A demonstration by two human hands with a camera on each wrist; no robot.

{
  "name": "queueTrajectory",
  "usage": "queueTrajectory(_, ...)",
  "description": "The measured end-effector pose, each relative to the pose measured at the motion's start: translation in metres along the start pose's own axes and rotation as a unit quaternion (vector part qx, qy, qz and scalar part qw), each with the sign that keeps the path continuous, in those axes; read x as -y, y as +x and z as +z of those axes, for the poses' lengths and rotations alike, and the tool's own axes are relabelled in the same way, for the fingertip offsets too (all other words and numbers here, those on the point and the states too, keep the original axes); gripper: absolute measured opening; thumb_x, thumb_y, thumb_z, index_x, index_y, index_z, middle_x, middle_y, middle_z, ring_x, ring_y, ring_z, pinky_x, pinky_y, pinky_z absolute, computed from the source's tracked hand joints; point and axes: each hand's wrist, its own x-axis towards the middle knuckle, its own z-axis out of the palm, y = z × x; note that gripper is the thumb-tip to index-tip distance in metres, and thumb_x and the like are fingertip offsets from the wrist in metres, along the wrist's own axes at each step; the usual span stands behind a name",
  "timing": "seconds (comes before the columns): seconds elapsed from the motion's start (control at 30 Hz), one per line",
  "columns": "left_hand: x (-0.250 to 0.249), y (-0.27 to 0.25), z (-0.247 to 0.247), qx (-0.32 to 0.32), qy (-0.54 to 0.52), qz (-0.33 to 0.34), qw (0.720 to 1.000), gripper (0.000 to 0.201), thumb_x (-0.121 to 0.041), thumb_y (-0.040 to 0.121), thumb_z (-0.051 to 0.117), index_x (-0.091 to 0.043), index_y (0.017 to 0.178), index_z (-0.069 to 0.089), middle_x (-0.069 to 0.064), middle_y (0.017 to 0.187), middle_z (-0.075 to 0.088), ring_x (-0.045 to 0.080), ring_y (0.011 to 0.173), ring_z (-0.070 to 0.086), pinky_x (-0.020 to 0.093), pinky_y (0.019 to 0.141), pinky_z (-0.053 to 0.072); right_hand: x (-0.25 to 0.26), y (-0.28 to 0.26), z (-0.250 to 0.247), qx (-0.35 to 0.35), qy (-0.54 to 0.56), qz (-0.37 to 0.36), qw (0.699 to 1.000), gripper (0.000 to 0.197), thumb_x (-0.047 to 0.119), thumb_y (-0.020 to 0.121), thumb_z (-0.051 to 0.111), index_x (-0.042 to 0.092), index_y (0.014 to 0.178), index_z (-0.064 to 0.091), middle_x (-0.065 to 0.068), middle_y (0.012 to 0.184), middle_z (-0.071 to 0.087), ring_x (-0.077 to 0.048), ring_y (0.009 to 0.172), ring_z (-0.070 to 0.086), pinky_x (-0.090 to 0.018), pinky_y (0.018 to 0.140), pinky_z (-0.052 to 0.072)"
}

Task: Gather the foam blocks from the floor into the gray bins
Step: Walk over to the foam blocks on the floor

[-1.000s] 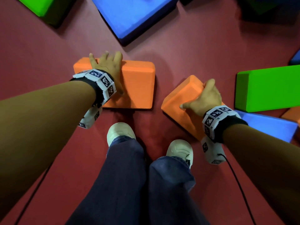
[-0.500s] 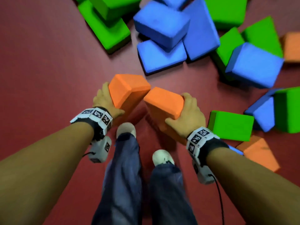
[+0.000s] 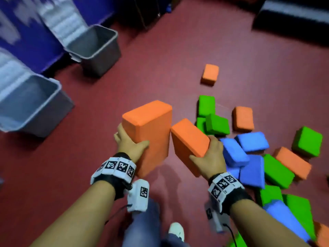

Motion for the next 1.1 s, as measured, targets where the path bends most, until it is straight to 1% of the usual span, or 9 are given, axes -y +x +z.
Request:
queueTrajectory(0.1, 0.001, -0.021, -0.100, -0.056, -0.067, -0.010, 0.996, 0.106, -0.024, 0.052, 0.075, -0.022, 0.141, 0.018, 0.011, 0.137, 0.040, 0.032, 0.122, 0.045, 0.040, 0.103, 0.038, 0.083, -0.022, 0.007, 0.022, 0.016, -0.064, 0.998, 0.083, 0.018, 0.063, 0.082, 0.006, 0.134, 0.040, -0.018, 0.127, 0.043, -0.032, 0.118, 0.044, -0.033, 0.100, 0.033)
queueTrajectory(0.23, 0.026, -0.063, -0.214, -0.151, -0.122, -0.007, 0.981, 0.100, -0.007, 0.059, 0.082, -0.021, 0.137, 0.021, 0.008, 0.136, 0.045, 0.029, 0.120, 0.049, 0.044, 0.103, 0.040, 0.180, -0.065, 0.038, 0.074, 0.025, -0.167, 0.983, 0.075, 0.016, 0.063, 0.082, 0.004, 0.125, 0.042, -0.016, 0.125, 0.045, -0.030, 0.113, 0.046, -0.033, 0.090, 0.037)
queueTrajectory(0.33, 0.055, -0.101, -0.289, -0.231, -0.179, -0.007, 0.956, 0.105, -0.007, 0.059, 0.085, -0.018, 0.140, 0.019, 0.004, 0.135, 0.046, 0.022, 0.115, 0.051, 0.036, 0.101, 0.039, 0.249, -0.103, 0.075, 0.119, 0.045, -0.228, 0.965, 0.075, 0.017, 0.060, 0.083, 0.004, 0.120, 0.040, -0.014, 0.120, 0.046, -0.030, 0.109, 0.048, -0.037, 0.089, 0.042)
queueTrajectory(0.4, 0.082, -0.128, -0.335, -0.276, -0.213, -0.010, 0.937, 0.109, -0.016, 0.059, 0.088, -0.016, 0.142, 0.017, 0.000, 0.132, 0.045, 0.016, 0.113, 0.050, 0.029, 0.098, 0.037, 0.292, -0.133, 0.105, 0.150, 0.050, -0.265, 0.951, 0.079, 0.021, 0.057, 0.086, 0.006, 0.120, 0.041, -0.013, 0.117, 0.049, -0.029, 0.105, 0.051, -0.042, 0.089, 0.046)
queueTrajectory(0.5, 0.124, -0.165, -0.408, -0.339, -0.248, -0.023, 0.907, 0.132, -0.045, 0.046, 0.085, -0.014, 0.147, 0.006, 0.006, 0.143, 0.041, 0.019, 0.124, 0.048, 0.037, 0.107, 0.036, 0.355, -0.186, 0.156, 0.180, 0.052, -0.318, 0.929, 0.080, 0.024, 0.054, 0.089, 0.007, 0.118, 0.043, -0.012, 0.113, 0.054, -0.028, 0.103, 0.054, -0.043, 0.090, 0.047)
queueTrajectory(0.63, 0.188, -0.202, -0.510, -0.408, -0.255, -0.039, 0.876, 0.102, -0.005, 0.067, 0.080, -0.017, 0.142, 0.012, 0.008, 0.135, 0.045, 0.017, 0.109, 0.050, 0.029, 0.097, 0.037, 0.430, -0.265, 0.230, 0.211, 0.059, -0.365, 0.905, 0.079, 0.024, 0.053, 0.090, 0.009, 0.117, 0.045, -0.013, 0.114, 0.055, -0.029, 0.105, 0.054, -0.040, 0.092, 0.046)
queueTrajectory(0.73, 0.235, -0.224, -0.573, -0.456, -0.257, -0.052, 0.851, 0.102, 0.000, 0.067, 0.077, -0.026, 0.140, 0.011, 0.010, 0.135, 0.043, 0.023, 0.108, 0.051, 0.032, 0.095, 0.039, 0.476, -0.317, 0.283, 0.232, 0.074, -0.383, 0.891, 0.076, 0.024, 0.055, 0.089, 0.010, 0.116, 0.045, -0.013, 0.114, 0.056, -0.028, 0.104, 0.055, -0.039, 0.091, 0.046)
queueTrajectory(0.97, 0.301, -0.226, -0.670, -0.522, -0.321, -0.076, 0.787, 0.119, -0.065, 0.028, 0.081, -0.040, 0.128, 0.021, 0.005, 0.132, 0.046, 0.026, 0.114, 0.053, 0.047, 0.100, 0.043, 0.555, -0.395, 0.371, 0.269, 0.119, -0.389, 0.873, 0.069, 0.032, 0.060, 0.088, 0.015, 0.111, 0.045, -0.005, 0.105, 0.055, -0.020, 0.092, 0.052, -0.027, 0.081, 0.040)
queueTrajectory(1.1, 0.324, -0.186, -0.718, -0.528, -0.343, -0.125, 0.767, 0.105, -0.051, 0.037, 0.080, -0.035, 0.125, 0.025, 0.009, 0.131, 0.035, 0.027, 0.104, 0.049, 0.059, 0.088, 0.047, 0.594, -0.404, 0.423, 0.275, 0.119, -0.396, 0.868, 0.075, 0.036, 0.062, 0.087, 0.009, 0.119, 0.045, -0.004, 0.108, 0.052, -0.019, 0.096, 0.051, -0.030, 0.085, 0.042)
